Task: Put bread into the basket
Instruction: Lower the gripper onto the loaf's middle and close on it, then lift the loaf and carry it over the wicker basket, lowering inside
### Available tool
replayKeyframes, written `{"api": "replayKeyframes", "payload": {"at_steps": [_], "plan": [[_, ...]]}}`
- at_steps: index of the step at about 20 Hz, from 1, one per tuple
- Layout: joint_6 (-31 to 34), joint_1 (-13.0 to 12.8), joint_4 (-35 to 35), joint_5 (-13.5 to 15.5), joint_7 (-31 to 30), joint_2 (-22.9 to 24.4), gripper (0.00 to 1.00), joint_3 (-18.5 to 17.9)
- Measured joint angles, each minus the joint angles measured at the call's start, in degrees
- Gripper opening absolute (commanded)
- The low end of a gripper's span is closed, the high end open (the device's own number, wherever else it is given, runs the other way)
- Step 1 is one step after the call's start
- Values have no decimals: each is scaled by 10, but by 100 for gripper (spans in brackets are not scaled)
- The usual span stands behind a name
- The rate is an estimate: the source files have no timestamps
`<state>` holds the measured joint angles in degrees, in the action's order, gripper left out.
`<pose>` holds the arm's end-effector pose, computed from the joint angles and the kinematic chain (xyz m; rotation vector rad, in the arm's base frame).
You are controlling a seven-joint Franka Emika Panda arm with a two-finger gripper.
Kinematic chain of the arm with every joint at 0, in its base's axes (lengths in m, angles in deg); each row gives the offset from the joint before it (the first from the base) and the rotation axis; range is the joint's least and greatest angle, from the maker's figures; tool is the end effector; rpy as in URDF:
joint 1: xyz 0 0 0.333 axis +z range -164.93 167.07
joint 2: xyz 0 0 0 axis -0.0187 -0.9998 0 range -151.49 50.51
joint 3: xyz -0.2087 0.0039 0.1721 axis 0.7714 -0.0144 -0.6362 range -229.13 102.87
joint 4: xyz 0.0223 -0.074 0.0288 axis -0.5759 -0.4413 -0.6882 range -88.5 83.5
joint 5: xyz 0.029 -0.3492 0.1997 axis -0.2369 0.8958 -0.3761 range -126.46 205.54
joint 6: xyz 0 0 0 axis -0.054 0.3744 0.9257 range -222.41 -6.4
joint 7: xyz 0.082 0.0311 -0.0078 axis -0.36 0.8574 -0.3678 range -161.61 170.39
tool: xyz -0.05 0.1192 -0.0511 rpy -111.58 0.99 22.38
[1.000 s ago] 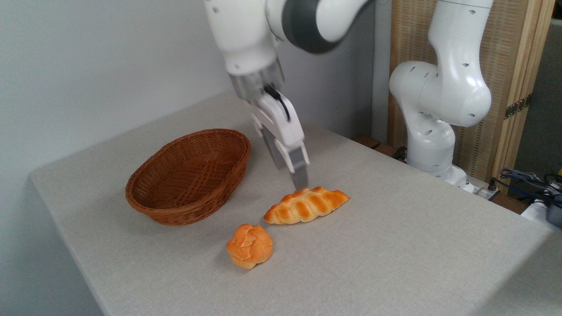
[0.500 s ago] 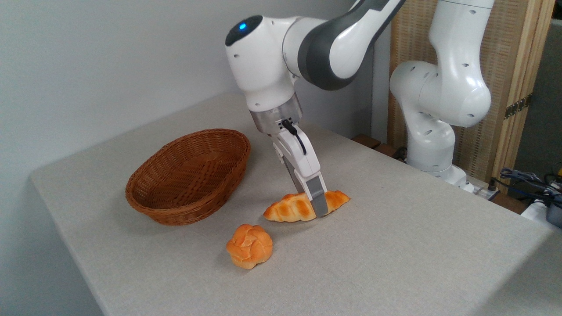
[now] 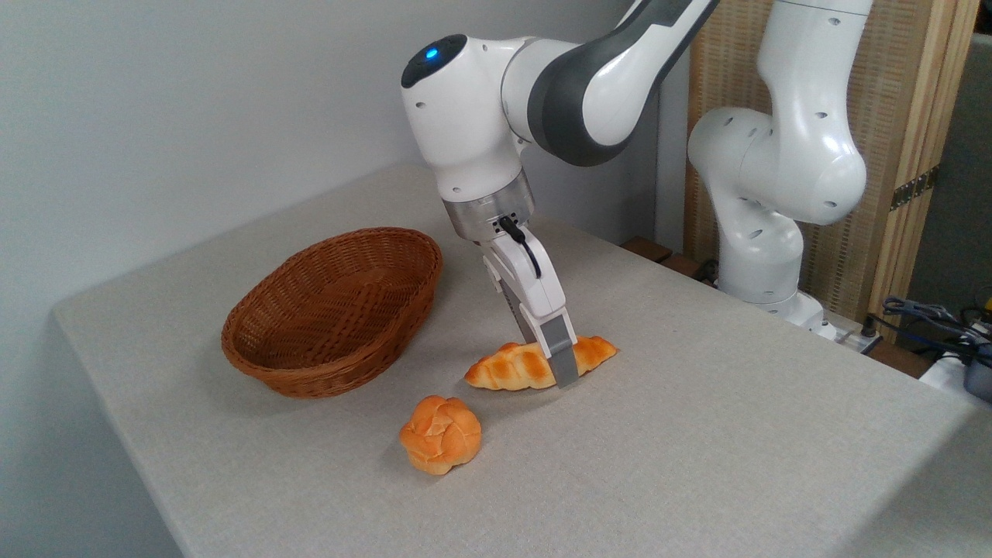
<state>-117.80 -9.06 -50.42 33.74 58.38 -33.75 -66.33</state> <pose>0.4401 -0.0445 0.3291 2.6502 -1.6457 -0.3168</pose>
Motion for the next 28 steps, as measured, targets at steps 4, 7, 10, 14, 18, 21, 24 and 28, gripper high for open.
{"api": "replayKeyframes", "payload": {"at_steps": [4, 7, 10, 14, 18, 21, 24, 28], "plan": [[-11, -4, -7, 14, 0, -2, 15, -1], [-13, -7, -10, 20, 0, -3, 12, -1], [-13, -10, -10, 25, 0, -4, 9, -1], [-13, -11, -10, 27, 0, -4, 6, -1], [-13, -12, -10, 27, 0, -4, 3, -2], [-11, -11, -5, 41, -2, -3, 2, -5], [22, -11, 32, 70, -2, -4, 2, -9], [118, -11, 141, 112, -9, -14, 5, -9]]}}
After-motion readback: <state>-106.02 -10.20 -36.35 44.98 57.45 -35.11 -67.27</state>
